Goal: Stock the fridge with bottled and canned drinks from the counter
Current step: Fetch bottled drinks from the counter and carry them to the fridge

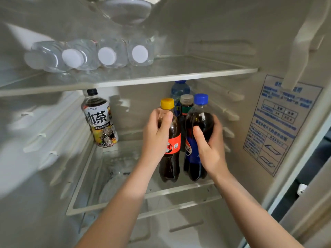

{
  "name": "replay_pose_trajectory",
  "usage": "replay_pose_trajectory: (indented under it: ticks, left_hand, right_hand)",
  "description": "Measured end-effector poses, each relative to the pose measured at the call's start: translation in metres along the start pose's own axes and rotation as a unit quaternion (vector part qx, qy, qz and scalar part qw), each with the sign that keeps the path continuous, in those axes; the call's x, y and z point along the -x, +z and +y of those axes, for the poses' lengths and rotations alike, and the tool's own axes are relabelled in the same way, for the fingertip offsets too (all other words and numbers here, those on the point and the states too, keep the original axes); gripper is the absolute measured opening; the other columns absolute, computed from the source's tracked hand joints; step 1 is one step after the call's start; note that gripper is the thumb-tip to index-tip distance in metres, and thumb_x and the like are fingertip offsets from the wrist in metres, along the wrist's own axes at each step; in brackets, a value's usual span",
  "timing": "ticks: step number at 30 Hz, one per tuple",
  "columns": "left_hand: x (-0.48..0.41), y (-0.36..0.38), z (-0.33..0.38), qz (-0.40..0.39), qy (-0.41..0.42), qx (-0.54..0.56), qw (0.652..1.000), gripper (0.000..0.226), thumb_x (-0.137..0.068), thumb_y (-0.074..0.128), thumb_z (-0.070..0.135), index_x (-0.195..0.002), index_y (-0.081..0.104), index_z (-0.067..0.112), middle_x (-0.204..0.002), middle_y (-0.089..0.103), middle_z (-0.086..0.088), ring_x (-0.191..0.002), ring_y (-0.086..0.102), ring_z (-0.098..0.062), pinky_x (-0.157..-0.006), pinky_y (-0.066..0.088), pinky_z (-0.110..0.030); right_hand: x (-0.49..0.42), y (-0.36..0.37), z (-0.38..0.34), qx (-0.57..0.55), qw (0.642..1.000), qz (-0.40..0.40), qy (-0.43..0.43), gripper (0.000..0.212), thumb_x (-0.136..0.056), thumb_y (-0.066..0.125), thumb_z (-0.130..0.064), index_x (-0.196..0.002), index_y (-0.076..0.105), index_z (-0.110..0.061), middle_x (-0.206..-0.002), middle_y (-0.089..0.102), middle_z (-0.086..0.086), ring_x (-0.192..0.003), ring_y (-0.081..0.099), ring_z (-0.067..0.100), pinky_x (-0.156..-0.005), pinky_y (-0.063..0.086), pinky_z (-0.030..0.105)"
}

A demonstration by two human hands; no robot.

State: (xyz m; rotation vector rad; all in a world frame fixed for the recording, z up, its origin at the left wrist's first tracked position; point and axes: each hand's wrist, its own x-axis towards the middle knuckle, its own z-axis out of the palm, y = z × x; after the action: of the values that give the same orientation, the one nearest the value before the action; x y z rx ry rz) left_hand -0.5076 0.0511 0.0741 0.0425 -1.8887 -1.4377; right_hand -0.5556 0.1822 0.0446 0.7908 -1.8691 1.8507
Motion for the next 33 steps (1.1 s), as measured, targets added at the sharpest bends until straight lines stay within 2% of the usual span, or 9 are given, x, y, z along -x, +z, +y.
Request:
replay_pose_trajectory:
  ticks: [2,5,9,11,13,18,22,25,33]
  left_hand:
    - [0.003,-0.004,-0.002,-0.009,-0.004,0.005,1.000,0.018,-0.097,0.048,0.031,-0.113,0.051,0.025,-0.102,0.062,0.017,-0.094,0.058,0.012,-0.075,0.041,-0.002]
    - [0.019,-0.011,-0.015,-0.069,-0.037,0.012,0.997,0.043,-0.088,0.061,0.036,-0.125,0.039,0.036,-0.112,0.056,0.026,-0.104,0.052,0.016,-0.079,0.040,0.000]
    - [0.049,-0.026,-0.046,-0.120,-0.075,-0.117,0.983,0.073,-0.067,0.077,0.037,-0.123,0.031,0.046,-0.124,0.051,0.022,-0.117,0.049,0.007,-0.093,0.042,-0.013]
    - [0.058,-0.029,-0.061,-0.124,-0.090,-0.179,0.972,0.067,-0.070,0.078,0.027,-0.117,0.033,0.044,-0.124,0.051,0.013,-0.118,0.048,-0.005,-0.099,0.045,-0.033]
    - [0.061,-0.031,-0.070,-0.114,-0.104,-0.170,0.973,0.055,-0.074,0.076,0.020,-0.110,0.041,0.044,-0.120,0.056,0.009,-0.115,0.050,-0.009,-0.097,0.047,-0.044]
    - [0.053,-0.022,-0.076,-0.113,-0.091,-0.159,0.977,0.048,-0.072,0.069,0.033,-0.109,0.044,0.052,-0.120,0.058,0.015,-0.115,0.052,-0.002,-0.097,0.049,-0.042]
    - [0.038,-0.010,-0.087,-0.086,-0.099,-0.180,0.975,0.045,-0.078,0.073,0.023,-0.115,0.049,0.027,-0.118,0.058,0.005,-0.115,0.051,-0.011,-0.096,0.048,-0.045]
    - [0.028,-0.004,-0.093,-0.071,-0.094,-0.180,0.977,0.046,-0.077,0.074,0.022,-0.115,0.049,0.022,-0.116,0.059,0.003,-0.112,0.053,-0.012,-0.093,0.050,-0.045]
    - [0.025,0.001,-0.111,-0.044,-0.110,-0.156,0.981,0.042,-0.075,0.077,0.023,-0.107,0.051,0.020,-0.110,0.062,0.001,-0.104,0.056,-0.011,-0.088,0.051,-0.047]
  right_hand:
    - [0.002,-0.001,0.000,-0.009,1.000,-0.007,-0.010,0.036,-0.089,0.054,-0.044,-0.116,0.040,-0.062,-0.114,0.054,-0.035,-0.111,0.051,-0.009,-0.091,0.036,0.005]
    - [0.009,-0.004,0.005,-0.029,0.999,-0.019,0.010,0.043,-0.085,0.057,-0.050,-0.123,0.038,-0.055,-0.121,0.053,-0.029,-0.118,0.050,-0.004,-0.096,0.038,0.011]
    - [0.029,-0.012,0.017,0.051,0.996,-0.061,0.031,0.058,-0.074,0.072,-0.028,-0.111,0.041,-0.061,-0.110,0.055,-0.034,-0.106,0.055,-0.007,-0.087,0.044,0.011]
    - [0.040,-0.015,0.027,0.082,0.992,-0.072,0.062,0.063,-0.069,0.074,-0.022,-0.111,0.043,-0.056,-0.107,0.058,-0.031,-0.100,0.058,-0.004,-0.084,0.049,0.021]
    - [0.044,-0.017,0.036,0.095,0.990,-0.074,0.078,0.069,-0.067,0.077,-0.020,-0.115,0.040,-0.053,-0.108,0.057,-0.031,-0.099,0.058,-0.005,-0.081,0.047,0.018]
    - [0.036,-0.012,0.047,0.110,0.989,-0.072,0.067,0.071,-0.068,0.079,-0.020,-0.127,0.042,-0.036,-0.109,0.056,-0.023,-0.099,0.056,-0.006,-0.078,0.040,0.003]
    - [0.022,-0.006,0.055,0.095,0.990,-0.085,0.059,0.069,-0.071,0.077,-0.020,-0.129,0.042,-0.031,-0.110,0.055,-0.025,-0.102,0.056,-0.005,-0.081,0.042,0.010]
    - [0.013,-0.002,0.061,0.096,0.990,-0.083,0.059,0.071,-0.071,0.077,-0.020,-0.132,0.042,-0.027,-0.113,0.054,-0.019,-0.104,0.054,0.000,-0.083,0.041,0.014]
    - [0.010,-0.001,0.065,0.086,0.990,-0.084,0.075,0.075,-0.071,0.076,-0.018,-0.122,0.033,-0.052,-0.110,0.049,-0.037,-0.105,0.050,-0.015,-0.080,0.039,0.003]
